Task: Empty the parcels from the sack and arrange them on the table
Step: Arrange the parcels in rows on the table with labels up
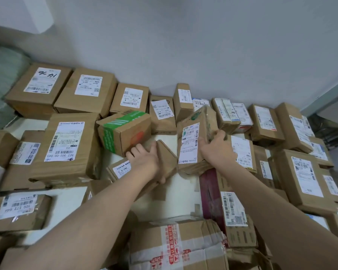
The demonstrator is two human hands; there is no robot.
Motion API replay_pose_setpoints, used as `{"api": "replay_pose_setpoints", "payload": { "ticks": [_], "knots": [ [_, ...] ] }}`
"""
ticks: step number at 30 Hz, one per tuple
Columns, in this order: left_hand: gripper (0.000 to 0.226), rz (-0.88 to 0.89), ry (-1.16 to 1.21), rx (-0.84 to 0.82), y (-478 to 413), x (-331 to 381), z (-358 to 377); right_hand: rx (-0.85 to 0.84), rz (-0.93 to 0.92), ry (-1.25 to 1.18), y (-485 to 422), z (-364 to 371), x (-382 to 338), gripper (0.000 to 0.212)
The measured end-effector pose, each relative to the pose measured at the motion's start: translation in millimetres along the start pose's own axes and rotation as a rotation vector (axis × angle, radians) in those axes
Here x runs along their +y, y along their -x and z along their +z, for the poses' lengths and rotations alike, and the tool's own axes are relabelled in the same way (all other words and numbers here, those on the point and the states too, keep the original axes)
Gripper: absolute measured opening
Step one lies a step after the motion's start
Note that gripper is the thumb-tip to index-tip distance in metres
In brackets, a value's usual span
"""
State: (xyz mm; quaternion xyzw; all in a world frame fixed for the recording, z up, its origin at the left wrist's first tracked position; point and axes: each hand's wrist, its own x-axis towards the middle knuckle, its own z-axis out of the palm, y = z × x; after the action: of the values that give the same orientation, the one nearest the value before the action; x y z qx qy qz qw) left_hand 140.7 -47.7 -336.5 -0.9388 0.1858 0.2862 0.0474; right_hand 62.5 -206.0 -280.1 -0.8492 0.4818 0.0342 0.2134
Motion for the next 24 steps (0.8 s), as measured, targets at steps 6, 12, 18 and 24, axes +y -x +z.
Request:
{"api": "replay_pose_setpoints", "payload": {
  "ticks": [6, 12, 18, 24],
  "knots": [
    [0.135, -0.227, 0.566, 0.146, 13, 11, -21, 0.112, 0.026, -0.004, 5, -23, -3, 0.061],
    [0.077, -0.069, 0.568, 0.494, 5, -4, -17, -0.100, -0.047, -0.023, 11, -21, 8, 0.059],
    [0.082, -0.205, 0.424, 0.446, -23, -48, -28, -0.206, -0.099, 0.135, 20, -7, -3, 0.060],
    [0.124, -0.205, 0.370, 0.240, -42, -62, -22, -0.245, -0.094, 0.222, 12, 3, -10, 0.058]
  ]
}}
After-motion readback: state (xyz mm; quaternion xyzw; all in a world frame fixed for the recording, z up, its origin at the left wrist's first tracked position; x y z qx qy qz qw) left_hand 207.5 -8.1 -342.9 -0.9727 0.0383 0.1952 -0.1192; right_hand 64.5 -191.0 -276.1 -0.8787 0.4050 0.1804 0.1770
